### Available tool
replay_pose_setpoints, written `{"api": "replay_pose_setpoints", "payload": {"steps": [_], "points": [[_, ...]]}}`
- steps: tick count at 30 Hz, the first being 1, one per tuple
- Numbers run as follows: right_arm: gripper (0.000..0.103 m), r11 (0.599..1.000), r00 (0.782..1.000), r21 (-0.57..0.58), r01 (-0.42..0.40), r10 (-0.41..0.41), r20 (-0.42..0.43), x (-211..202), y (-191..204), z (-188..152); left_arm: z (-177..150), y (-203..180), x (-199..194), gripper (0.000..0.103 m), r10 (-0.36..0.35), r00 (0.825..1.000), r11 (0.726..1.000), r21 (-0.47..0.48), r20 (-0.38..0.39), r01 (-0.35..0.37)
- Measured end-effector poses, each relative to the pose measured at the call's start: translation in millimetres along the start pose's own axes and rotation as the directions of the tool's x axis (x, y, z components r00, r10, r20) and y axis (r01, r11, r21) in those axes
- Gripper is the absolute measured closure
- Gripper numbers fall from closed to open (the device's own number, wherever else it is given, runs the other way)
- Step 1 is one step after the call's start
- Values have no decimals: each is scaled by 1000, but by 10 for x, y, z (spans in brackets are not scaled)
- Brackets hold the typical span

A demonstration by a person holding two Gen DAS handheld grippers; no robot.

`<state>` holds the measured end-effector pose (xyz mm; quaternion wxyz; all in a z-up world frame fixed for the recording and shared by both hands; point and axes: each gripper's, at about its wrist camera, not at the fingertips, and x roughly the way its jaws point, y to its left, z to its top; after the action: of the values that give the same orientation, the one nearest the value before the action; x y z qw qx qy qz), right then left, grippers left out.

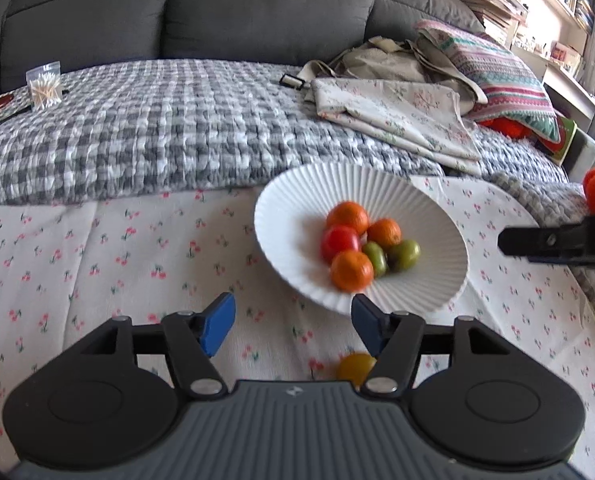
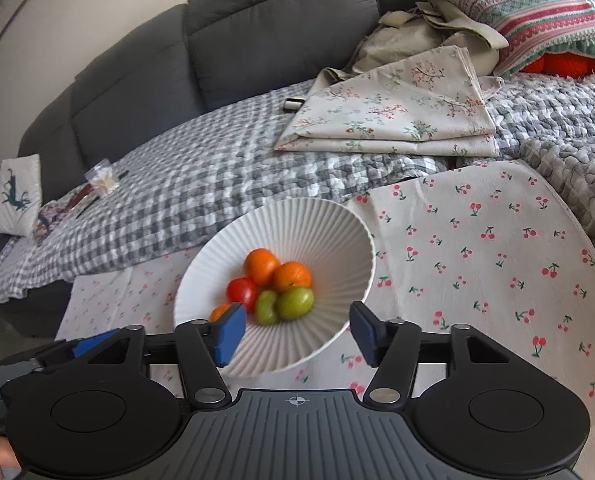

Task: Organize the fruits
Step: 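Carry both fruits over the white bowl and release them, then move both open tools back to the remaining fruits on the cloth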

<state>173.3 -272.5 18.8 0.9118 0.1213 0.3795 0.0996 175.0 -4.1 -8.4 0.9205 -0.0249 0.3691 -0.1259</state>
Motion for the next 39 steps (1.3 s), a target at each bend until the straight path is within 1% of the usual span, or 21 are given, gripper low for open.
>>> {"api": "replay_pose_setpoints", "payload": {"steps": [1,3,4,7,9,12,14,16,20,25,30,32,36,39], "points": [[27,1000,1000,-7,3,-3,2,-42,26,-14,-28,-16,-24,38,-1,1000,1000,7,-12,1],[15,999,1000,-30,24,-24,15,-122,82,-42,-73,-46,-61,38,4,1000,1000,19,-29,-3],[13,998,999,-50,35,-34,23,-171,117,-61,-99,-48,-91,37,8,999,1000,22,-35,-7],[11,996,999,-86,28,-25,30,-292,186,-107,-187,-29,-193,35,8,999,1000,20,-42,-7],[9,996,999,-93,19,-16,35,-364,212,-144,-243,-19,-262,33,16,999,1000,18,-47,-15],[9,996,1000,-94,5,-2,28,-459,242,-209,-318,-2,-371,29,22,999,1000,15,-49,-21],[8,995,1000,-96,-9,11,26,-524,278,-256,-355,-4,-432,24,16,999,1000,15,-48,-15],[5,994,999,-108,-19,22,28,-588,323,-294,-389,-2,-484,19,10,999,1000,18,-50,-9],[3,991,999,-131,-22,27,30,-670,399,-378,-466,5,-583,10,24,998,1000,10,-51,-23],[1,987,999,-156,-27,33,30,-741,463,-456,-559,25,-651,7,3,997,1000,-10,-72,-4],[1,990,999,-140,-28,34,40,-797,441,-478,-677,10,-682,7,-12,996,1000,5,-92,13],[1,990,999,-137,-30,35,37,-802,439,-495,-728,-27,-672,7,-15,995,1000,25,-102,18],[1,990,999,-137,-27,29,15,-775,464,-535,-830,-161,-631,7,-32,993,995,94,-113,43],[1,991,1000,-129,-31,31,-2,-749,474,-561,-901,-268,-595,11,-45,993,987,145,-112,62]]}}
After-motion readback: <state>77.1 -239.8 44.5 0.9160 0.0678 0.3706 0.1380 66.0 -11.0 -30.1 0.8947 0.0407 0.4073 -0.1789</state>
